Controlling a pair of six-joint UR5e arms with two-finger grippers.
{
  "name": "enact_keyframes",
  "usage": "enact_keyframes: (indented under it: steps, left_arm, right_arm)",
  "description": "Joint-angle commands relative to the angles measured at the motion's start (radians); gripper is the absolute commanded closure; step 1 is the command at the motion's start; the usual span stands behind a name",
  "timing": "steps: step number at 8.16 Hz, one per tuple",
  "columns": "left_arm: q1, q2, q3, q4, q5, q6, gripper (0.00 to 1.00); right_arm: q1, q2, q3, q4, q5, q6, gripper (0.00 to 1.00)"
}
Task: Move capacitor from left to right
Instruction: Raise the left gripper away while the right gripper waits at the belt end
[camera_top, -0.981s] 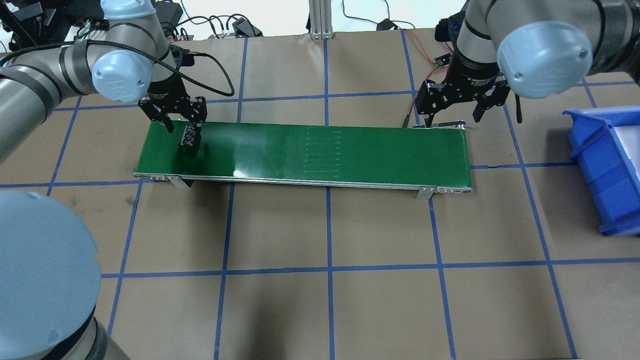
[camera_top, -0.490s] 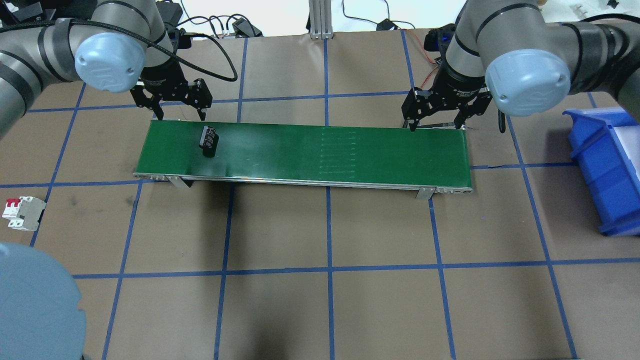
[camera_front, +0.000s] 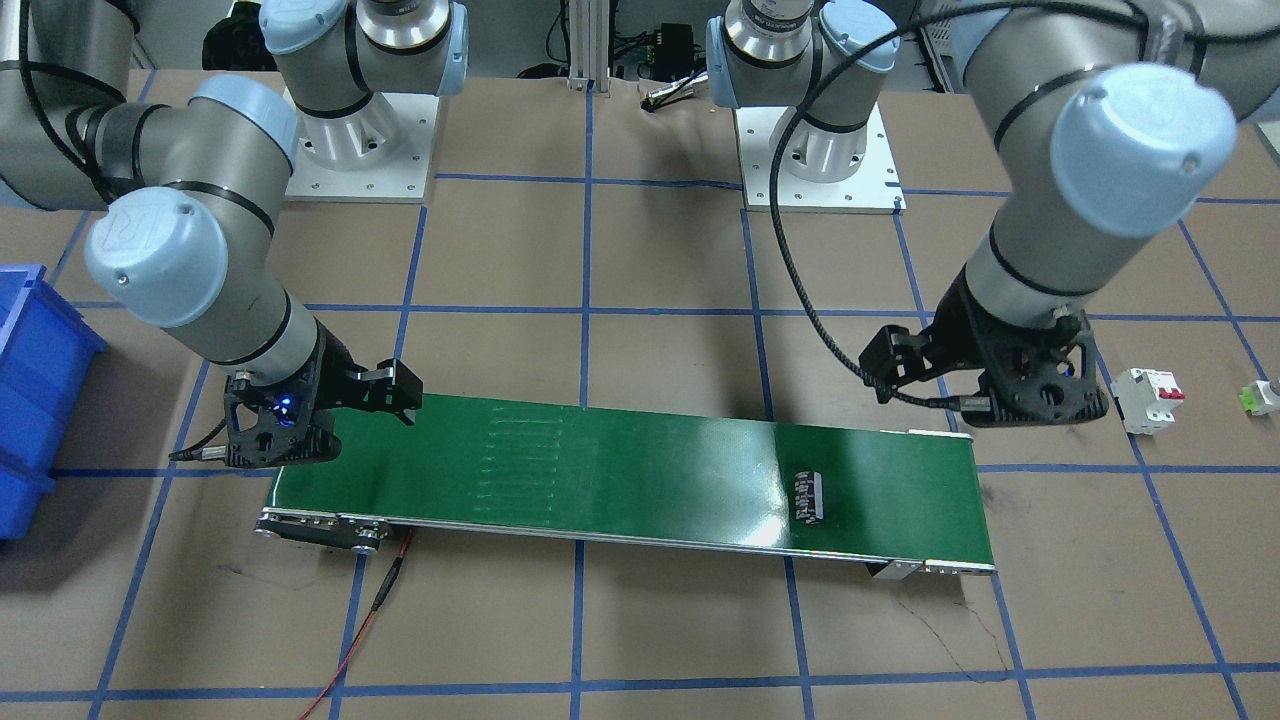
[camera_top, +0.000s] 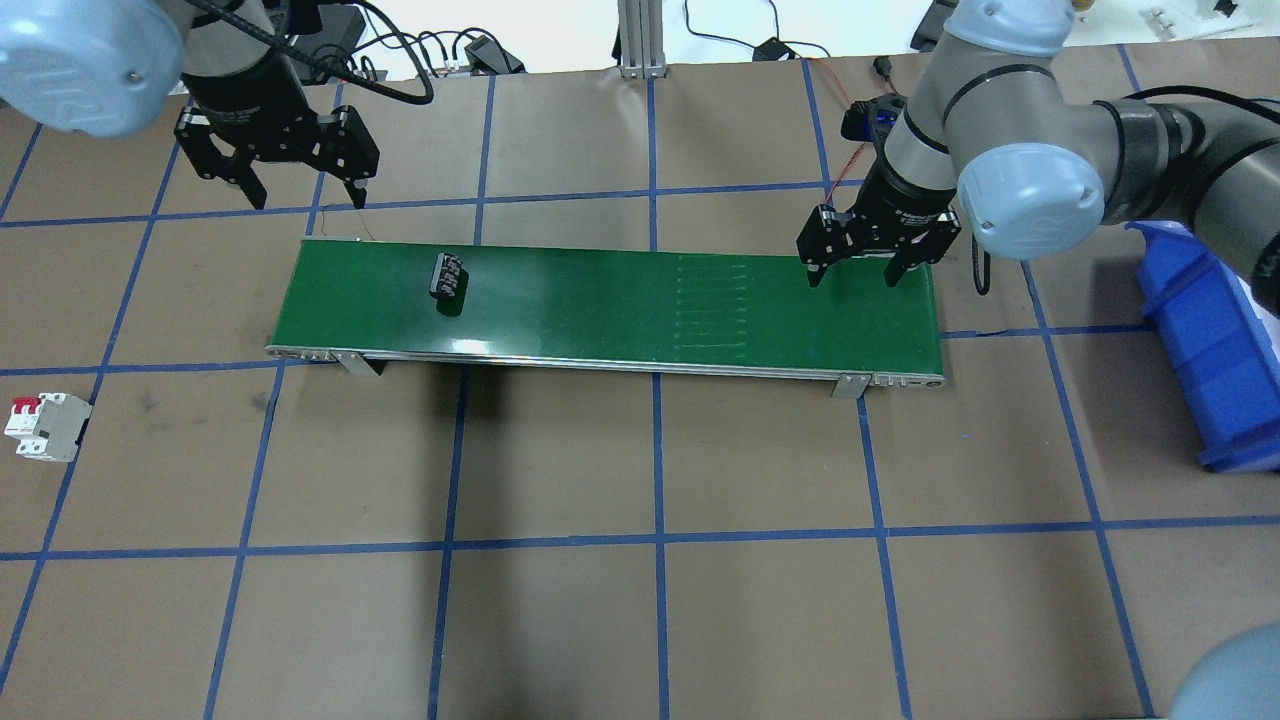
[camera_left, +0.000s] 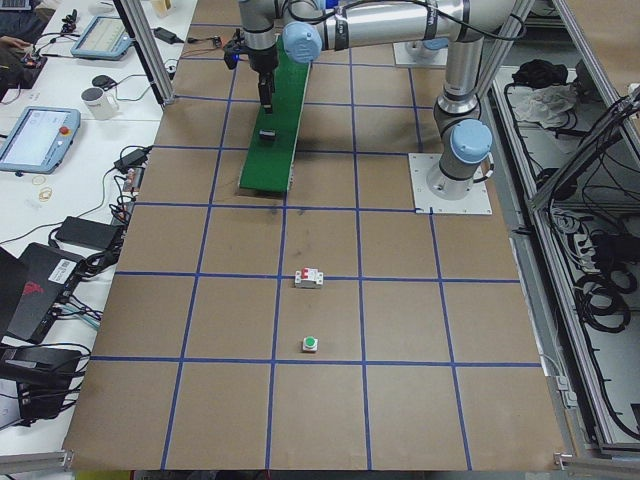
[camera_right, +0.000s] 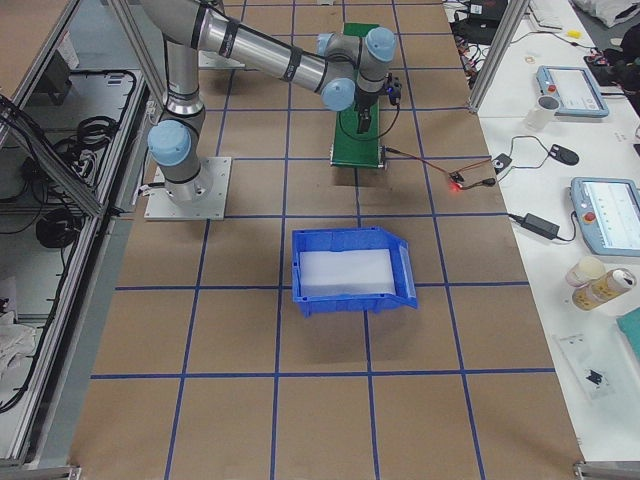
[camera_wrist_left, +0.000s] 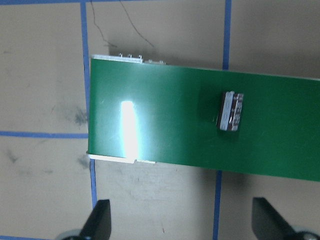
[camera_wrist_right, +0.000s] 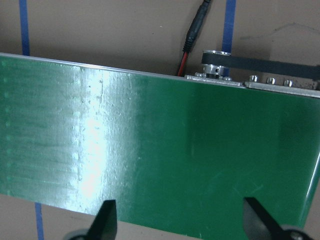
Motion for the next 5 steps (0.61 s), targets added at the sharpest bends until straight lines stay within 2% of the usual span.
enact_keyframes:
  steps: [1,2,4,5]
  left_arm:
    - [-0.001,0.089,0.009,-0.102,0.002,-0.126,0.0]
    - [-0.013,0.09,0.008,-0.1,-0.007,-0.198,0.0]
    - [-0.057,0.144,-0.002,-0.099,-0.028,-0.206,0.0]
    - [-0.066,0.164,-0.002,-0.099,-0.022,-0.2,0.0]
  right_arm:
    - [-0.056,0.018,0.019,-0.021,0.068,-0.036,0.04]
    - [-0.056,0.018,0.033,-0.023,0.07,-0.034,0.05]
    - [-0.059,0.027,0.075,-0.088,0.088,-0.019,0.06]
    - [-0.068,0.029,0.086,-0.119,0.128,-0.019,0.06]
